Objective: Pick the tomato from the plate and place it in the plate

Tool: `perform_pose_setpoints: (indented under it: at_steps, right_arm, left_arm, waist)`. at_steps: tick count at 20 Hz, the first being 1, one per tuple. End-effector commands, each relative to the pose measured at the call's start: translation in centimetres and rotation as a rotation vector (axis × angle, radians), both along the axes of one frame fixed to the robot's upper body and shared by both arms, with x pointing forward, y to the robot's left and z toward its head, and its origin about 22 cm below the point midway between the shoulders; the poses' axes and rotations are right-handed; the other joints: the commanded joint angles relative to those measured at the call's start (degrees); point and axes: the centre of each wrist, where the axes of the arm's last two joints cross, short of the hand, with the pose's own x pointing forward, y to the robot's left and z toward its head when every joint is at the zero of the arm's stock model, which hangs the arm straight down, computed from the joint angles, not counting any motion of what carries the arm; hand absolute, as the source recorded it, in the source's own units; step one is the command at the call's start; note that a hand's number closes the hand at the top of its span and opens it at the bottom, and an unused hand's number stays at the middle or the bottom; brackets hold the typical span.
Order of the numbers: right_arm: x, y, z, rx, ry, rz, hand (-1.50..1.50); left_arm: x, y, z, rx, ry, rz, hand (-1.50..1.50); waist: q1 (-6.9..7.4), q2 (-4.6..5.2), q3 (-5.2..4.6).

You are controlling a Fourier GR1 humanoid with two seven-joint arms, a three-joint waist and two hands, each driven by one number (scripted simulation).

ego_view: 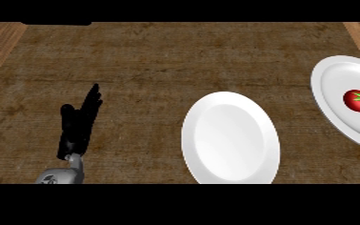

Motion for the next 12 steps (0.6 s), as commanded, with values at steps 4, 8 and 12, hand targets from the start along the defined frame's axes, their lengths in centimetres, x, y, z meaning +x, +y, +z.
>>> perform_pose_setpoints:
  at_steps: [4, 8, 12]
  right_arm:
    - [-1.1, -0.8, -0.1, 0.011, -0.017, 0.017, -1.5]
    - [-1.5, -0.8, -0.5, -0.034, -0.005, 0.004, -1.5]
    - [-2.9, -2.4, 0.7, -0.021, -0.001, -0.031, -1.5]
  left_arm:
    - [0.2, -0.4, 0.9, -0.003, -0.01, 0.003, 0.0]
    - [-0.3, -0.6, 0.0, -0.001, -0.004, -0.004, 0.0]
    - [-0.7, -1.1, -0.7, -0.017, 0.0, -0.025, 0.0]
  waist:
    - [0.22, 0.06, 0.03]
    - [0.61, 0.23, 0.1]
    - [0.57, 0.28, 0.13]
